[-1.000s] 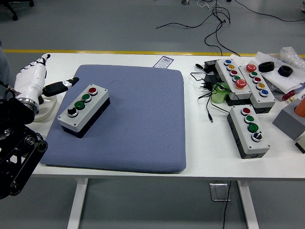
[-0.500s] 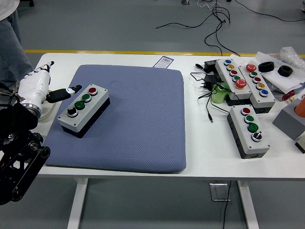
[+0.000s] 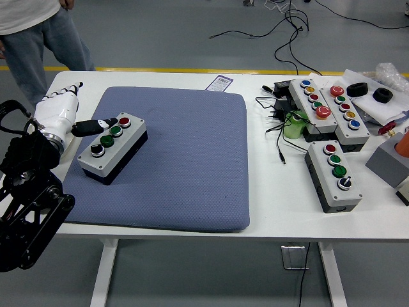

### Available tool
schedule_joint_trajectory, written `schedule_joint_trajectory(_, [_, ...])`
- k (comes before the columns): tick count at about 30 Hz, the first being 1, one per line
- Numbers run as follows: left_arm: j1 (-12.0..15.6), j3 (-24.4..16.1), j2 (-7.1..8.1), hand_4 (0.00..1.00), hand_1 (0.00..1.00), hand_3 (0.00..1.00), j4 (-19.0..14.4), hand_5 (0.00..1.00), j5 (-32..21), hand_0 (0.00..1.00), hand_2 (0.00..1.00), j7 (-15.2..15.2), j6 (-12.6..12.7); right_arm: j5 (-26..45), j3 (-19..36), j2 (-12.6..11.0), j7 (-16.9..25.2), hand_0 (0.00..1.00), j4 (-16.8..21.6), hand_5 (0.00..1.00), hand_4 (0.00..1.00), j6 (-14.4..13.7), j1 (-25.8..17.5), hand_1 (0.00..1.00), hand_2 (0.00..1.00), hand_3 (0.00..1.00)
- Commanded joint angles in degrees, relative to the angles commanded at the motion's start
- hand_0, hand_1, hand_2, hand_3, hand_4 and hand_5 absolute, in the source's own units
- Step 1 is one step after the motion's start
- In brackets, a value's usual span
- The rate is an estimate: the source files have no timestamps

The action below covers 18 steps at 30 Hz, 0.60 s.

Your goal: Pick up the button,place it on the desk,press the button,press the button

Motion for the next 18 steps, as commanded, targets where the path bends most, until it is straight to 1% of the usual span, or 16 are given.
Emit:
schedule_joint_trajectory(4, [-0.34, 1.77, -0.21, 0.989, 0.998, 0.998, -0.09, 0.672, -1.93, 0.974, 0.998, 0.00, -1.70, 0.12, -0.18, 0.00, -0.06, 0.533, 0.00, 0.136, 0.314, -0.02, -0.04, 0.658, 0.704, 0.621])
schedule_joint_trajectory(7, [-0.71, 2.48, -0.46, 0.989, 0.998, 0.998, 0.31, 0.672, -2.67, 0.974, 0.998, 0.00, -2.15, 0.03, -0.06, 0.00, -0.07, 0.533, 0.00, 0.136, 0.314, -0.05, -0.06, 0.658, 0.704, 0.621])
schedule_joint_trajectory(12, [-1.86, 3.53, -1.17, 0.991, 0.998, 0.998, 3.37, 0.667, -4.03, 0.966, 0.998, 0.00, -2.35, 0.18, -0.23, 0.00, -0.06, 0.532, 0.00, 0.136, 0.314, -0.07, -0.03, 0.656, 0.704, 0.620])
schedule_joint_trajectory(18, [-2.39, 4.26, -2.14, 0.995, 0.998, 0.998, 5.38, 0.654, -3.32, 0.964, 0.998, 0.00, -2.17, 0.11, -0.02, 0.00, -0.02, 0.532, 0.00, 0.136, 0.314, -0.09, -0.03, 0.657, 0.704, 0.620])
